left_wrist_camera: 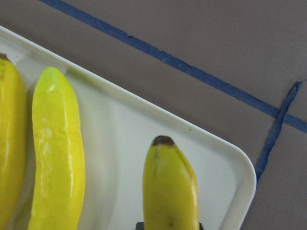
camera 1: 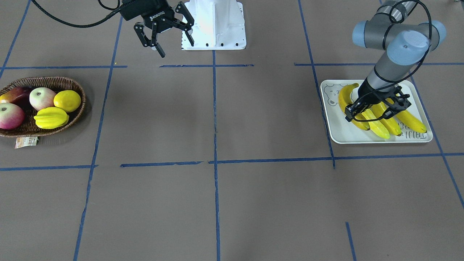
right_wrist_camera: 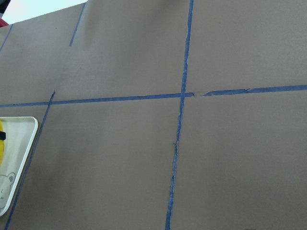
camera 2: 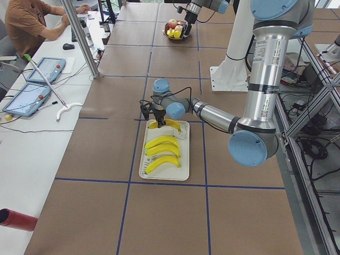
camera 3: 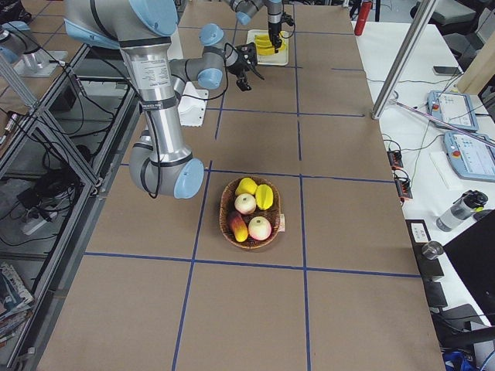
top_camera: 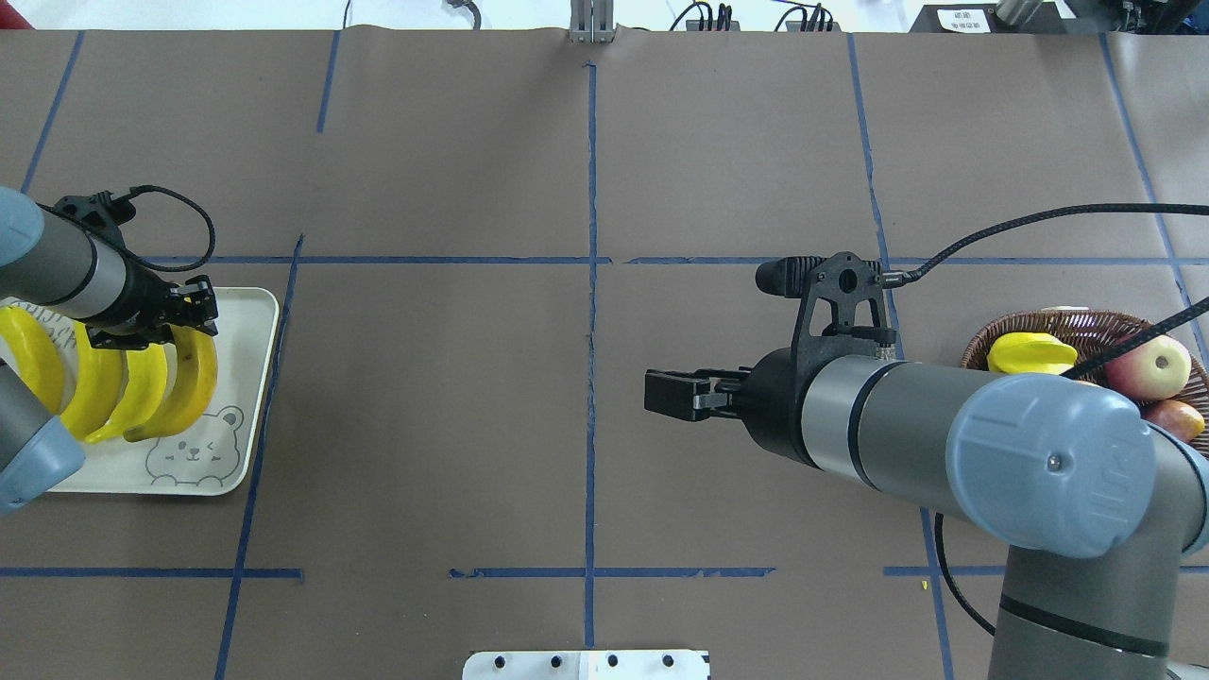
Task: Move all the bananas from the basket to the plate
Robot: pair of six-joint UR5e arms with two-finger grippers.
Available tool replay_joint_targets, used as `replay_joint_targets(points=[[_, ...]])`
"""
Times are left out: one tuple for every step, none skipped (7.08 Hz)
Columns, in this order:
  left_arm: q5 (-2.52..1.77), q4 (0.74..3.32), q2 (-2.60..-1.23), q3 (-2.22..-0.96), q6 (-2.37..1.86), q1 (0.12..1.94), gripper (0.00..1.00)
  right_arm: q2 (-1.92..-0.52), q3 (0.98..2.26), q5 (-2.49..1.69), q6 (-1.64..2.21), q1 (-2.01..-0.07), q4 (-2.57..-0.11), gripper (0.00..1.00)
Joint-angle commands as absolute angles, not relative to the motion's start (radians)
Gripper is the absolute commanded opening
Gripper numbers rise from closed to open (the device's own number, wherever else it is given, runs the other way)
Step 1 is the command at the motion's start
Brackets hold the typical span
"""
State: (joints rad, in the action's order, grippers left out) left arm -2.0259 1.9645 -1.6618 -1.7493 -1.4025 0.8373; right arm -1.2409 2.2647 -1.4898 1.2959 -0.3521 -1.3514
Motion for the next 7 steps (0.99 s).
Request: replay_joint_targets(points=[[-2.013, 1.97, -1.655, -1.741, -1.373, 0.836, 0.99, -1.243, 2.266, -1.493, 1.295, -0.362, -1.351, 1.0], [-2.023, 1.968, -1.654, -1.761, -1.309, 0.842, 0.99, -1.256, 2.267, -1.494, 1.292, -0.379, -1.351, 1.0], [-2.025, 1.967, -1.654, -1.769, -1.249, 0.854, 0.99, -1.272, 2.27, -1.508, 1.284, -0.409, -1.386, 1.0], [-2.028, 1.964, -1.643, -1.804, -1.229, 0.876, 0.99, -1.281, 2.275, -1.578, 1.267, -0.481, -1.475, 1.0], [-2.092, 1.95, -1.635, -1.846, -1.197, 0.934, 0.99, -1.305, 2.279, -1.682, 1.141, -0.594, -1.567, 1.0], [-2.196, 1.944, -1.632, -1.859, -1.087, 1.044, 0.99, -1.384, 2.286, -1.774, 0.954, -0.715, -1.577, 1.0], [-2.254, 1.924, -1.603, -1.859, -0.942, 1.131, 0.99, -1.452, 2.27, -1.924, 0.758, -0.867, -1.578, 1.0]])
